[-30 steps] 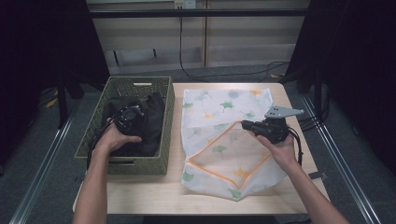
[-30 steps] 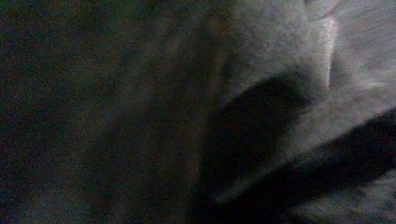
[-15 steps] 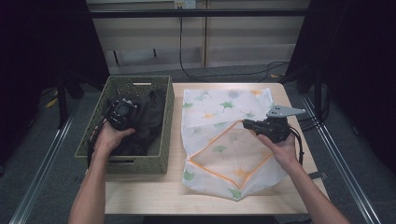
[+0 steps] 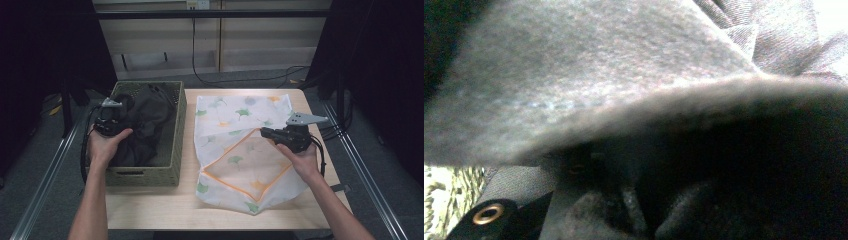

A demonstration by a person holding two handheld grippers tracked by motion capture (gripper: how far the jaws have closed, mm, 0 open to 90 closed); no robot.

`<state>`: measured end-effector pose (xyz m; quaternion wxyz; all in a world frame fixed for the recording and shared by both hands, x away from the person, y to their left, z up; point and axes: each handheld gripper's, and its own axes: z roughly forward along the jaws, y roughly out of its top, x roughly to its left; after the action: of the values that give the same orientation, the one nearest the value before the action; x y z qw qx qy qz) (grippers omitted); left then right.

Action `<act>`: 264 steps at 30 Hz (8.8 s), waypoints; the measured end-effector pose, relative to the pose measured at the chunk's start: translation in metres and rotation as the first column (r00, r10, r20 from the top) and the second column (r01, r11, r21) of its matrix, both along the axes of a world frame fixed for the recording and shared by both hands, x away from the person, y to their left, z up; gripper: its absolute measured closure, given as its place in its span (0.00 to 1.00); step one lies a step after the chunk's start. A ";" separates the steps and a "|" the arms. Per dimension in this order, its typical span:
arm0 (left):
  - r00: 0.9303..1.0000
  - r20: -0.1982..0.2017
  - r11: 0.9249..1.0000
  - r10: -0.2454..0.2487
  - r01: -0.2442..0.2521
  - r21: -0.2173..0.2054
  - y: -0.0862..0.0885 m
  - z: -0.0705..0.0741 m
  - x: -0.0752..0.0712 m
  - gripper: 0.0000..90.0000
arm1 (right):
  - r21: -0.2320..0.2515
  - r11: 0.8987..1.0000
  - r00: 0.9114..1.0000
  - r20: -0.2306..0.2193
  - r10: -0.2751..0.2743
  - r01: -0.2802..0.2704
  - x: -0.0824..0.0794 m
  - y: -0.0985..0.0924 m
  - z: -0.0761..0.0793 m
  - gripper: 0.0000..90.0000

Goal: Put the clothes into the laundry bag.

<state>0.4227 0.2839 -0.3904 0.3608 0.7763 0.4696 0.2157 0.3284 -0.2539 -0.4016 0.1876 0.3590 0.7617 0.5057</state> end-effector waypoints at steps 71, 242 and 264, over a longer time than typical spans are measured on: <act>0.871 0.480 0.927 -0.103 0.260 -0.271 -0.009 0.134 -0.087 0.67 | 0.007 1.000 1.000 -0.008 -0.001 0.001 0.001 -0.003 -0.001 0.98; 0.708 0.141 0.679 -0.692 0.705 -0.205 -0.263 -0.038 -0.073 0.86 | -0.009 0.999 0.994 -0.099 -0.043 0.042 0.013 -0.005 -0.026 0.99; 0.575 -0.084 0.577 -0.814 0.817 -0.001 -0.324 -0.088 -0.078 0.87 | 0.101 0.995 1.000 0.022 -0.022 0.019 -0.004 -0.002 0.010 0.99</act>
<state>0.3450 -0.0398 -0.4785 0.3871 0.9194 0.0694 0.0051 0.3245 -0.2560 -0.3913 0.1832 0.3700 0.7292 0.5457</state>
